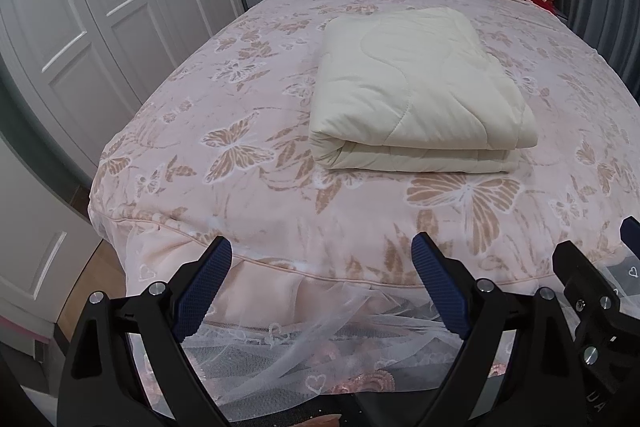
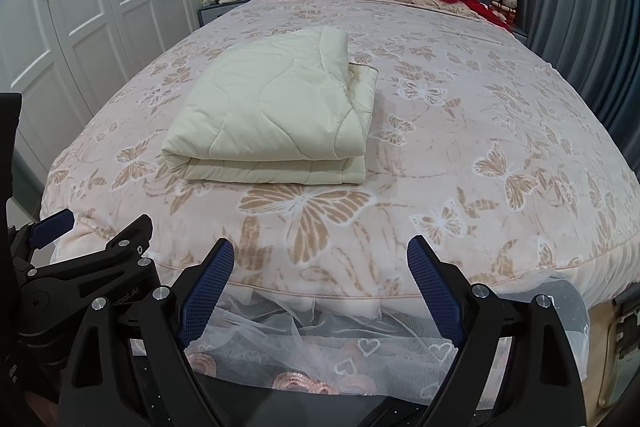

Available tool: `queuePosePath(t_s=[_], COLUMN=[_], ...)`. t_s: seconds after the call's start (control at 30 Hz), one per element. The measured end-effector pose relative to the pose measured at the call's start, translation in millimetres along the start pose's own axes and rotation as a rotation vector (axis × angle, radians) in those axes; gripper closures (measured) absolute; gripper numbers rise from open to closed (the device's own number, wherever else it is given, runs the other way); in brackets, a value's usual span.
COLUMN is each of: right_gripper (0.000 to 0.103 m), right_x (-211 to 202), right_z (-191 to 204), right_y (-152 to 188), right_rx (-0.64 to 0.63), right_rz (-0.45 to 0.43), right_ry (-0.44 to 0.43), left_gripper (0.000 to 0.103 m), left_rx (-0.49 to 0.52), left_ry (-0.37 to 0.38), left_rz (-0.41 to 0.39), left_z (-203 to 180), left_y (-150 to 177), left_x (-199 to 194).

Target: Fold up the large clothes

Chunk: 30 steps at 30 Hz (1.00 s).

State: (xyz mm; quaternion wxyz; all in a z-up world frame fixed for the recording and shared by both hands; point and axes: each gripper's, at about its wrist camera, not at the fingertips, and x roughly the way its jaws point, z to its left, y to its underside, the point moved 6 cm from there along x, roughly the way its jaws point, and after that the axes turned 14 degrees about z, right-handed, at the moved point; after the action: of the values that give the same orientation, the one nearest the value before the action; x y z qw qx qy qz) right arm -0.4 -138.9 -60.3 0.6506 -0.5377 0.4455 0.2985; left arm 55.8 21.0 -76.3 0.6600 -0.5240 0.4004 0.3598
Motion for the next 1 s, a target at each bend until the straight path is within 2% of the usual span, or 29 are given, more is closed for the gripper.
queuePosePath(t_s=[1.0], right_gripper=[0.017], right_x=[-0.1], right_z=[-2.6], right_y=[-0.5], right_rx=[-0.003], right_rz=[0.000], right_ry=[-0.001], left_gripper=[0.017], left_rx=[0.005], left_ry=[-0.002], left_rz=[-0.008], left_z=[-3.4], left_y=[-1.5], left_x=[-2.1])
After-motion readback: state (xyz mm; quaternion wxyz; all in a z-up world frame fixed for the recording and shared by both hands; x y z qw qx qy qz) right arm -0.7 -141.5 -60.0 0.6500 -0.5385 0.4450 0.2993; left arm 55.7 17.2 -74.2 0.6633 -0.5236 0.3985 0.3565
